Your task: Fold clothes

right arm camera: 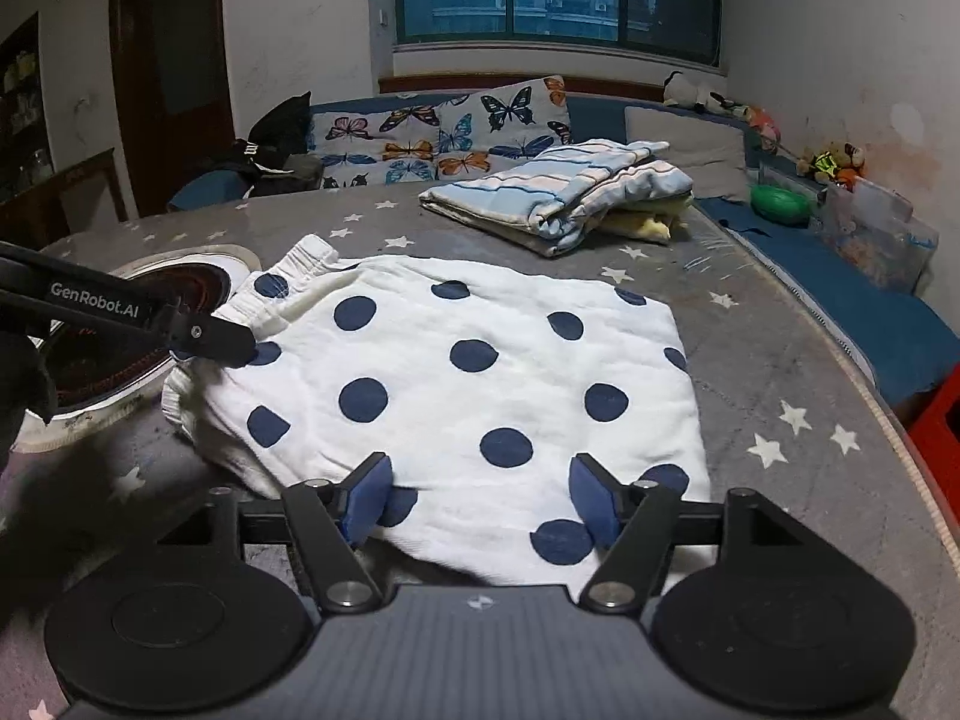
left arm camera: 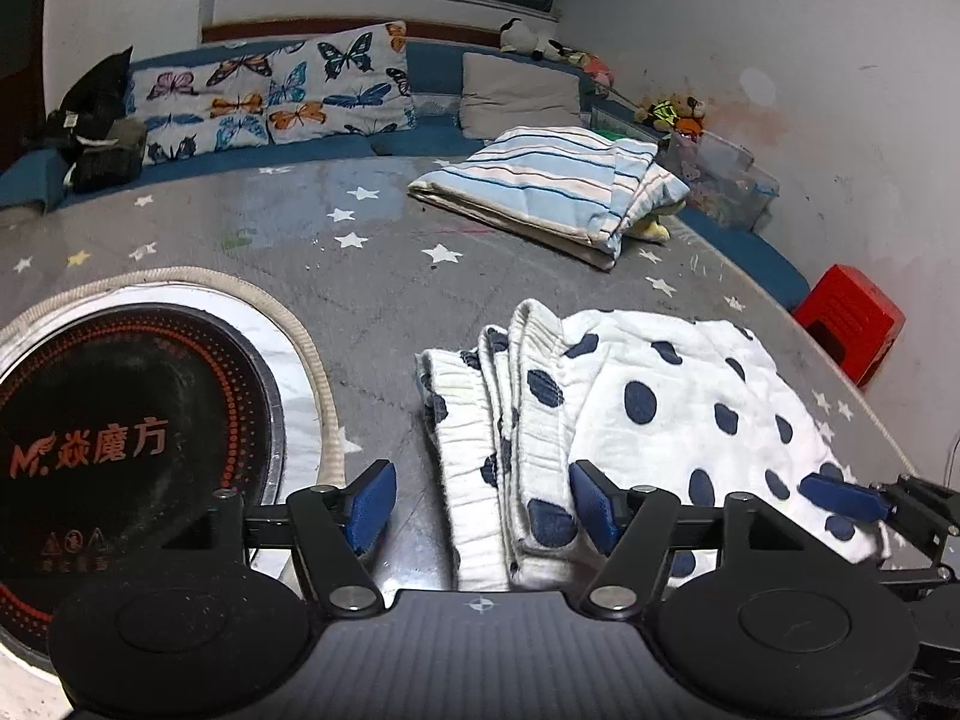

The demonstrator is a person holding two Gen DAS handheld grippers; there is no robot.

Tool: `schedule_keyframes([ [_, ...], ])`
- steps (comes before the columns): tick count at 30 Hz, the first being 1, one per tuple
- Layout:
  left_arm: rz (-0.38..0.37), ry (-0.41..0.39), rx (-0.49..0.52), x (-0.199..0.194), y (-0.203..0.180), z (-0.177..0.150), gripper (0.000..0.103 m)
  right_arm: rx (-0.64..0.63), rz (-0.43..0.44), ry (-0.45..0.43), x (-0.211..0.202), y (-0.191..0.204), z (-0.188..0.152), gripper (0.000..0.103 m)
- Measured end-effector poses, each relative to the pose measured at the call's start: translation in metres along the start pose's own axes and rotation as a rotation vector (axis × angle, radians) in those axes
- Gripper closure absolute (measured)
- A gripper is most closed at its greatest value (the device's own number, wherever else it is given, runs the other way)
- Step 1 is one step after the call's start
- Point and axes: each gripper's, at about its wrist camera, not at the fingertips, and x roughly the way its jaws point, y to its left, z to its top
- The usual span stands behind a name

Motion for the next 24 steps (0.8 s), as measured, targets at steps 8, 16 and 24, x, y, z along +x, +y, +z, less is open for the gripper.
schedule_keyframes([
  [8, -0.011, -0.027, 0.072, -0.011, -0.006, -0.010, 0.024, 0.009, -0.024, -0.008, -0.006, 0.003, -0.004, 0.014],
  [16, -0.020, -0.044, 0.122, -0.021, -0.010, -0.022, 0.010, 0.000, -0.052, -0.027, -0.016, 0.011, -0.010, 0.001],
  [24, -0.033, -0.056, 0.125, -0.032, -0.007, -0.032, 0.003, 0.023, -0.073, -0.046, -0.026, 0.015, -0.016, 0.000],
])
